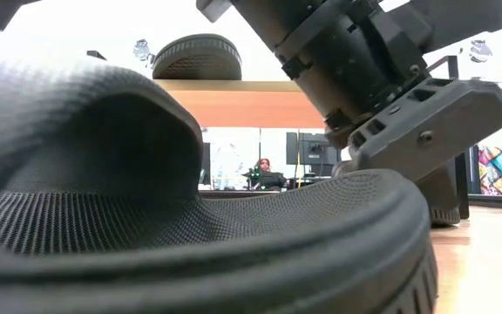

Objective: Pick and place slides into the shelf
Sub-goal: Put the black slide under the shelf

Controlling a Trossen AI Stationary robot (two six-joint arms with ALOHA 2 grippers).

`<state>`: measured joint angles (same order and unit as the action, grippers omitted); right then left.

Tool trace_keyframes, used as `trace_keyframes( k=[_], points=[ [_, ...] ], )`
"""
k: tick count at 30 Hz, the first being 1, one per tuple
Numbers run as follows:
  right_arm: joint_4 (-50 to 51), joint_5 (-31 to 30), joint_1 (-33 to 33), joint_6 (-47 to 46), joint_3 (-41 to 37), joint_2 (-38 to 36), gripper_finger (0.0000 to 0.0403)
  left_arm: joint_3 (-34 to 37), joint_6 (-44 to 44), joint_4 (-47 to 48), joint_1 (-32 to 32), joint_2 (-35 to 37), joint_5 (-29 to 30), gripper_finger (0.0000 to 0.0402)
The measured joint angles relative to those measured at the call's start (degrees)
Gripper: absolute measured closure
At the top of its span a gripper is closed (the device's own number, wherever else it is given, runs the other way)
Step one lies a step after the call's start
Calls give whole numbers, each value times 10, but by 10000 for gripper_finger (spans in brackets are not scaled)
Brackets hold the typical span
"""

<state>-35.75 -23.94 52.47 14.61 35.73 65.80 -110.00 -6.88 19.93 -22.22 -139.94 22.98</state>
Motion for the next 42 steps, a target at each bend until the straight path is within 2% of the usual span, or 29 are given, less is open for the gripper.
trace_keyframes(
  k=[4, 8, 12, 19, 24, 32, 36, 42],
  points=[
    [0, 0, 0, 0, 0, 0, 403, 0, -17, -18, 4, 0, -2, 401],
    [0, 0, 0, -3, 0, 0, 403, 0, -17, 23, -8, 5, -3, 401],
    [4, 0, 0, -2, 0, 0, 403, 0, 8, 123, -36, 25, 48, 401],
    [3, 0, 0, -3, 0, 0, 403, 0, 34, 148, -48, 40, 93, 401],
    [1, 0, 0, -9, 0, 0, 403, 0, 60, 188, -24, 34, 41, 401],
    [4, 0, 0, -1, 0, 0, 403, 0, 96, 268, -18, 34, 39, 401],
    [4, 0, 0, -3, 0, 0, 403, 0, 106, 255, -6, 34, 76, 401],
    [4, 0, 0, -5, 0, 0, 403, 0, 102, 238, 8, 34, 54, 401]
  ],
)
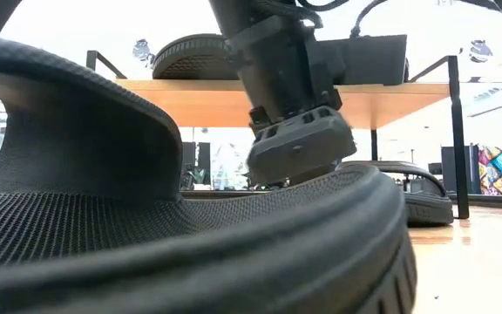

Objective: Pick and place slides into the shelf
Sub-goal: Put the black slide under the shelf

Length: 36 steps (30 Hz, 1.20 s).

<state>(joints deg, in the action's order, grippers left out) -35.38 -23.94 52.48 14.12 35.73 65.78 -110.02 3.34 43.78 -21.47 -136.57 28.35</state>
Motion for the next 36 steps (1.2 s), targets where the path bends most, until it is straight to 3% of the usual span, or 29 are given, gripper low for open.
trace_keyframes(
  k=[10, 21, 28, 36],
  points=[
    [0, 0, 0, 1, 0, 0, 403, 0, -53, -85, 1, 0, -47, 401],
    [0, 0, 0, 1, 0, 0, 403, 0, -79, -115, 1, 0, -50, 401],
    [0, 0, 0, 2, 0, 0, 403, 0, -119, -163, -22, 0, -163, 401],
    [0, 0, 0, 2, 0, 0, 403, 0, -117, -226, -16, -18, -152, 401]
  ],
)
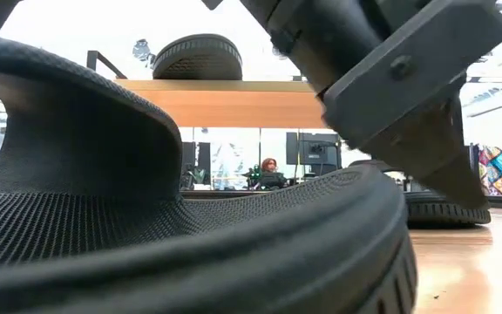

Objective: Pick and place slides into the shelf
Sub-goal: Put the black slide under the shelf, then adjust the shelf

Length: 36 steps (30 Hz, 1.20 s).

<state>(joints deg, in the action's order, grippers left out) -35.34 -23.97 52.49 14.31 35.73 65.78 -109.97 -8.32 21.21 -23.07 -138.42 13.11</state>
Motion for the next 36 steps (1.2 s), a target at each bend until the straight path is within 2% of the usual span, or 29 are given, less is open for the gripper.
trace_keyframes(
  k=[7, 11, 18, 22, 24, 26, 28, 32, 36],
  points=[
    [0, 0, 0, 1, 0, 0, 403, 0, 14, -9, 9, -14, 5, 401],
    [0, 0, 0, 1, 0, 0, 403, 0, 30, -16, 15, -18, 65, 401],
    [0, 0, 0, 1, 0, 0, 403, 0, 18, -18, 12, -18, 52, 401],
    [0, 0, 1, 1, 0, 0, 403, 0, -37, -8, -13, -2, 24, 401],
    [2, -6, 4, 6, 0, 0, 403, 0, -63, 4, -33, 18, 28, 401],
    [10, -48, 13, 17, 0, -3, 403, 0, -91, 26, -59, 46, 75, 401],
    [22, -116, 25, 18, 0, -7, 403, 0, -105, 56, -85, 76, 148, 401],
    [57, -243, 55, 13, 0, -22, 403, 0, -85, 144, -129, 143, 257, 401],
    [127, -279, 78, -30, 0, -44, 403, 2, -16, 261, -159, 201, 347, 401]
  ],
)
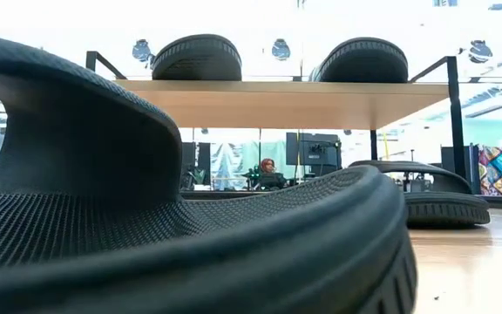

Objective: Pick and place slides into the shelf
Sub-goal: Adjust the shelf

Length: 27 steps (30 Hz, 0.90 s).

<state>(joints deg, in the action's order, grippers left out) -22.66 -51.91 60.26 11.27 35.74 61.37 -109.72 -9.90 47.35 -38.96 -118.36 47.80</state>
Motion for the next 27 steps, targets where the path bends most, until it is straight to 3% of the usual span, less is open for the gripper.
trace_keyframes(
  k=[3, 6, 12, 17, 22, 27],
  points=[
    [59, -14, 3, -53, 0, -15, 403, 36, 49, 56, -10, 52, 57, 401],
    [91, -68, 2, -80, 0, -24, 403, 111, 92, 52, -8, 129, 106, 401],
    [120, -143, 2, -91, 0, -42, 403, 331, 222, 2, 24, 327, 221, 402],
    [124, -210, 1, -89, 0, -71, 403, 520, 335, -90, 49, 483, 245, 402],
    [132, -276, -11, -63, 0, -119, 403, 663, 346, -199, 73, 569, 285, 401],
    [220, -274, -38, -92, 0, -163, 403, 713, 300, -248, 92, 621, 341, 402]
  ],
)
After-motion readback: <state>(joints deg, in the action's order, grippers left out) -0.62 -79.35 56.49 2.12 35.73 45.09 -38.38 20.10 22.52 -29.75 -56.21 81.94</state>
